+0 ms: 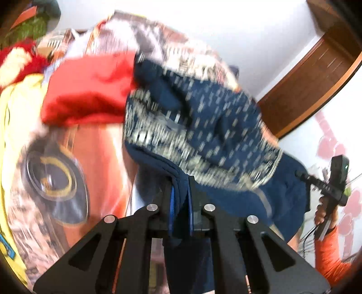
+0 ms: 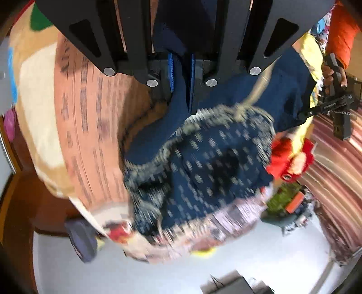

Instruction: Fold large clothes

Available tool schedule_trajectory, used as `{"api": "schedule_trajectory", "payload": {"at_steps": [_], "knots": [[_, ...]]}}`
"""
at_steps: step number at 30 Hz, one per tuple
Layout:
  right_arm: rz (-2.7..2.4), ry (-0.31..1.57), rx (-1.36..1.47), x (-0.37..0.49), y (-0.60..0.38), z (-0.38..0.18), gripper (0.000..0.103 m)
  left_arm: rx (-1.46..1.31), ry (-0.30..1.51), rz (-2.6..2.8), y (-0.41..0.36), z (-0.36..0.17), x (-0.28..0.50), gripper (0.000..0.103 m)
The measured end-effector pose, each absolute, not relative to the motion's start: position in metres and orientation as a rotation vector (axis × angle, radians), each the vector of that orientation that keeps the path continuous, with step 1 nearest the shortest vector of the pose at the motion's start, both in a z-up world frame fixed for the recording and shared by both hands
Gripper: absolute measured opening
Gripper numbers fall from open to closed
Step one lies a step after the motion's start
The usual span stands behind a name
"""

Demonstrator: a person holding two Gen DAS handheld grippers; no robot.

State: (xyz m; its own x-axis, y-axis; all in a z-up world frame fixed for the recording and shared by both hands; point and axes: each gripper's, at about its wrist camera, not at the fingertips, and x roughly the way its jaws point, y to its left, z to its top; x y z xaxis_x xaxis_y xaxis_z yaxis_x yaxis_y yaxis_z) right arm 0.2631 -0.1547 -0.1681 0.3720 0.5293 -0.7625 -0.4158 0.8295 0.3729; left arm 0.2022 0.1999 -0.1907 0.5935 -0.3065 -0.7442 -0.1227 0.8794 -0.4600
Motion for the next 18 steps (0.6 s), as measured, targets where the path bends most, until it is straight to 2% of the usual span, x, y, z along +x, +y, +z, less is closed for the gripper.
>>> {"api": "schedule_trajectory", "payload": {"at_steps": [9, 14, 18], "knots": [[0.62, 0.896, 0.118, 0.326, -0.131, -0.129, 0.009, -0.528, 0.763, -0.087, 0.224, -0.132, 0.268, 0.008], [0.545, 0.869, 0.205, 0.384, -0.133, -0.127, 0.009, -0.563, 0.735, 0.057, 0.256, -0.141, 0.324, 0.008], [0.481, 0.919, 0.26, 0.434, -0.128, -0.15, 0.009, -0.639, 0.757, 0.101, 0.282, -0.17, 0.363, 0.008]]}}
